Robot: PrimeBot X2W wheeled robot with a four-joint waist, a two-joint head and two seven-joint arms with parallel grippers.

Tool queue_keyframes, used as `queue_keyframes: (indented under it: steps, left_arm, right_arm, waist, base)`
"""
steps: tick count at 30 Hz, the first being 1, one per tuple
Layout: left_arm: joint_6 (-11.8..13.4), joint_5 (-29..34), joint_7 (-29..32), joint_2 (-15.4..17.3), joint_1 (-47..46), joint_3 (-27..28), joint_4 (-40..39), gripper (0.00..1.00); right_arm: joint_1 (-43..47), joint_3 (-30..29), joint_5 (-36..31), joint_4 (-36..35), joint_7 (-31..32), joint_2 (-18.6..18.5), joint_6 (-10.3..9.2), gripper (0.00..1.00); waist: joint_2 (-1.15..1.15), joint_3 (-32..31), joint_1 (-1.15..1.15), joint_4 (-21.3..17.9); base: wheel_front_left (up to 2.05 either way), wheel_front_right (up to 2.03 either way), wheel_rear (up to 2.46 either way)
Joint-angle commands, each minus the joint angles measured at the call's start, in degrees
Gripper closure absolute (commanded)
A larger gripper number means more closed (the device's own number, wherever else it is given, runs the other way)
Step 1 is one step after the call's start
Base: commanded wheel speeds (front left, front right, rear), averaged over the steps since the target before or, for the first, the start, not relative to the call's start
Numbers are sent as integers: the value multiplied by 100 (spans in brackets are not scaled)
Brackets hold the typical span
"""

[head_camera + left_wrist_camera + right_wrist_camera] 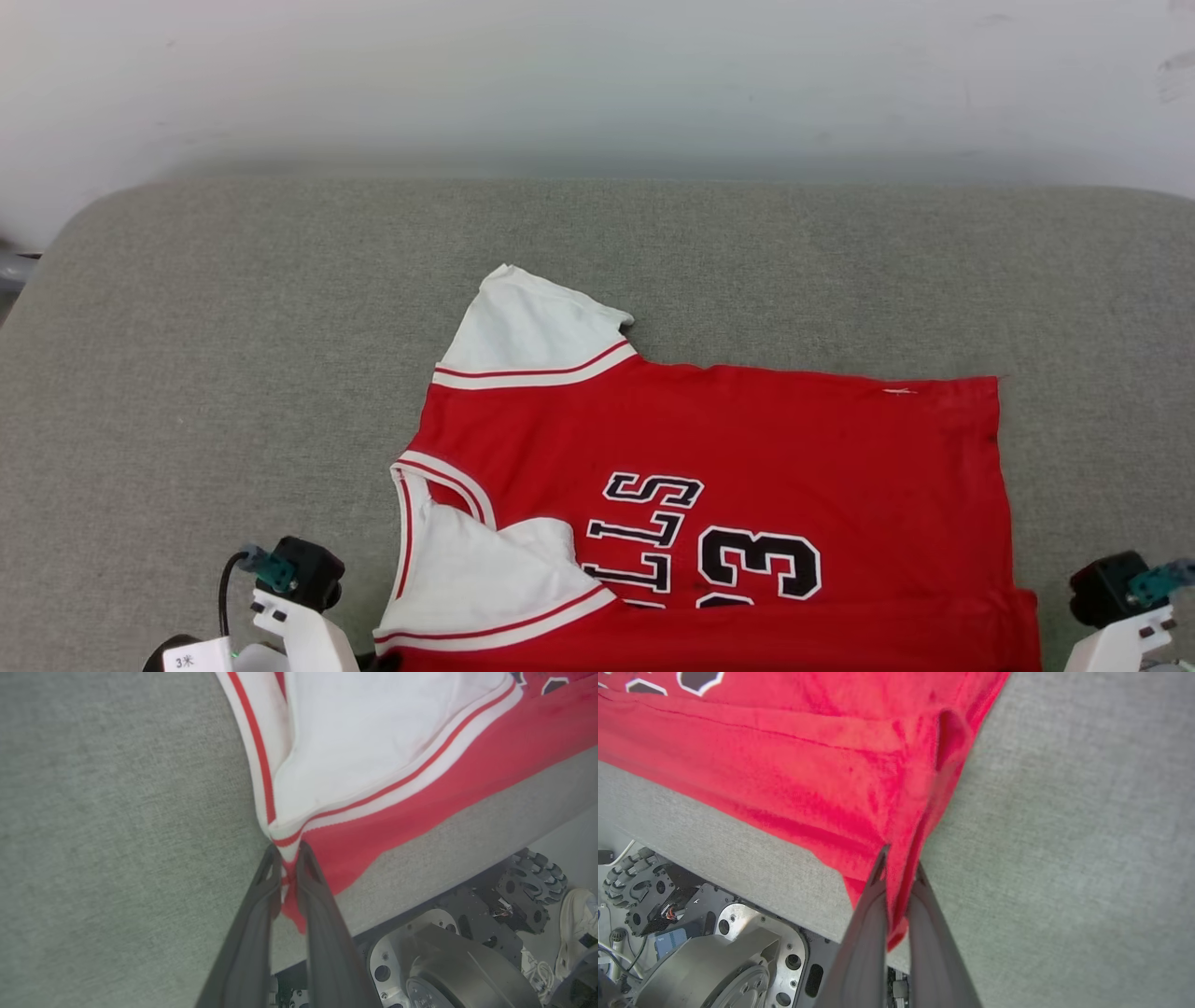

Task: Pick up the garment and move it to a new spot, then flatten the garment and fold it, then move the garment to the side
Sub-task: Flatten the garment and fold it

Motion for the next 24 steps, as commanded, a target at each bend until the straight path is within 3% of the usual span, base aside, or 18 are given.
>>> queue_keyframes:
  steps: [1,5,6,7,8,17,24]
  left_arm:
    - [-18,-52,25,-37,84,-28,108,100]
    - [-81,-61,-54,-159,91,-45,420,100]
    - [-87,-90,-134,-181,95,-2,458,47]
    - [-100,-105,-210,-187,97,38,496,0]
    - [-122,-106,-261,-174,102,59,502,0]
    - [81,39,-748,215,-150,483,-11,0]
    - [323,594,-1184,253,-891,822,-149,0]
  right_arm:
    - [53,15,-61,120,32,71,-9,100]
    - [-17,52,-115,405,-129,249,-9,100]
    - [-33,45,-106,423,-190,289,-9,99]
    - [-51,33,-126,421,-279,312,-9,38]
    - [-75,24,-214,385,-392,286,-9,0]
    - [-163,-511,-604,-221,-1389,628,-7,0]
    - [-450,-1166,-1341,-718,-2539,1413,-7,0]
  waist:
    - [0,21,0,6]
    - [0,16,0,16]
    - [0,1,0,15]
    - [0,-21,0,11]
    - [0,-45,0,12]
    - [0,-205,0,-55]
    - [0,-54,0,-262]
  base:
    - [0,0,0]
    - [0,0,0]
    - [0,0,0]
    - [0,0,0]
    - [0,0,0]
    - [0,0,0]
    - [0,0,0]
